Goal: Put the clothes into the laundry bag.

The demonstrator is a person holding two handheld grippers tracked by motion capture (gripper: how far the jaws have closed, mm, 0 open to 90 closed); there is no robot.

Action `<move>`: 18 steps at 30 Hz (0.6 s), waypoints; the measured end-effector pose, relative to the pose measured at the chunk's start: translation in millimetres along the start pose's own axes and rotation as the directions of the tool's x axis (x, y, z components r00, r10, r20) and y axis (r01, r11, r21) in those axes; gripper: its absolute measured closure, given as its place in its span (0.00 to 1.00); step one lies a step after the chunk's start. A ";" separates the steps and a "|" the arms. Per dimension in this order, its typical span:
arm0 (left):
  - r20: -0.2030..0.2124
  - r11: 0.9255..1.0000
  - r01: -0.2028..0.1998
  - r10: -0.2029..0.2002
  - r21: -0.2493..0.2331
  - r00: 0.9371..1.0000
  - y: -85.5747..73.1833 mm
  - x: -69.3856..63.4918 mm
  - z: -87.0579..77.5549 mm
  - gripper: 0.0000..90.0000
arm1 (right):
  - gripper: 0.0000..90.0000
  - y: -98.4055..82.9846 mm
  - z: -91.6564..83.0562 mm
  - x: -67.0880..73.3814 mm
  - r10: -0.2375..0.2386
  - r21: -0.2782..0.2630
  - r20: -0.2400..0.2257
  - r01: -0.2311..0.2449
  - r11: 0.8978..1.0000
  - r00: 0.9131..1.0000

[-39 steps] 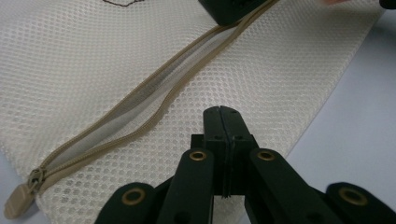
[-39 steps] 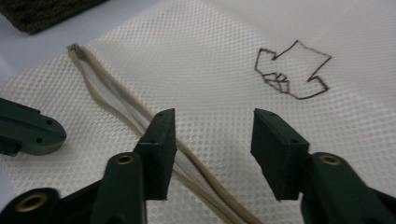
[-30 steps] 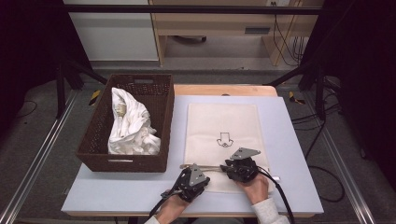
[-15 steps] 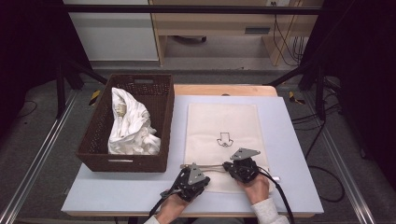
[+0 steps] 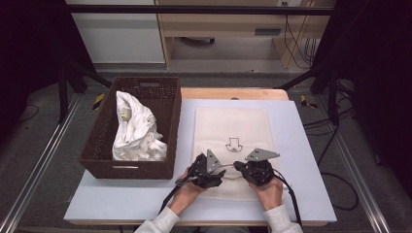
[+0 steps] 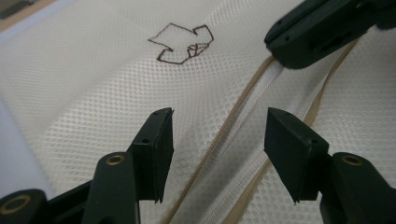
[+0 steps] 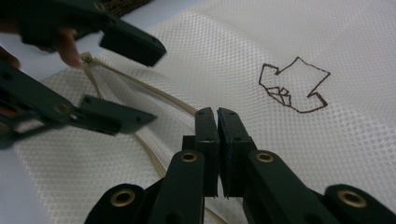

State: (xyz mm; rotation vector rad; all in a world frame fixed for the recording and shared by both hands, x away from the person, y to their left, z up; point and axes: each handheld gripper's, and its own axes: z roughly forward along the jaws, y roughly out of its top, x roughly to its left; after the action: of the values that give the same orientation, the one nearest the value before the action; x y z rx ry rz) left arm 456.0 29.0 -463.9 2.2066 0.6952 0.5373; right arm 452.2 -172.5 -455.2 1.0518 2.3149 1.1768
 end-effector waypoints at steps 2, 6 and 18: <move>0.003 1.000 0.008 -0.008 0.009 1.000 -1.2 -0.7 6.5 0.49 | 0.98 1.1 -0.8 -0.9 0.005 -0.012 0.002 -0.005 1.000 1.000; -0.010 1.000 -0.001 0.002 0.005 1.000 -2.7 -0.5 10.7 0.71 | 0.98 3.1 -0.7 -1.6 0.015 -0.021 0.001 -0.015 1.000 1.000; 0.035 0.996 0.077 -0.075 -0.048 0.997 3.2 10.6 3.3 0.91 | 0.57 -5.9 0.9 6.2 -0.061 0.005 0.091 0.061 0.998 0.994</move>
State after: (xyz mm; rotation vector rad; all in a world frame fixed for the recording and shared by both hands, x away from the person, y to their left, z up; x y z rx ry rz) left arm 467.0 32.1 -461.9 2.1294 0.7376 0.4730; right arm 445.8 -169.7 -460.3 1.0066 2.2618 1.0811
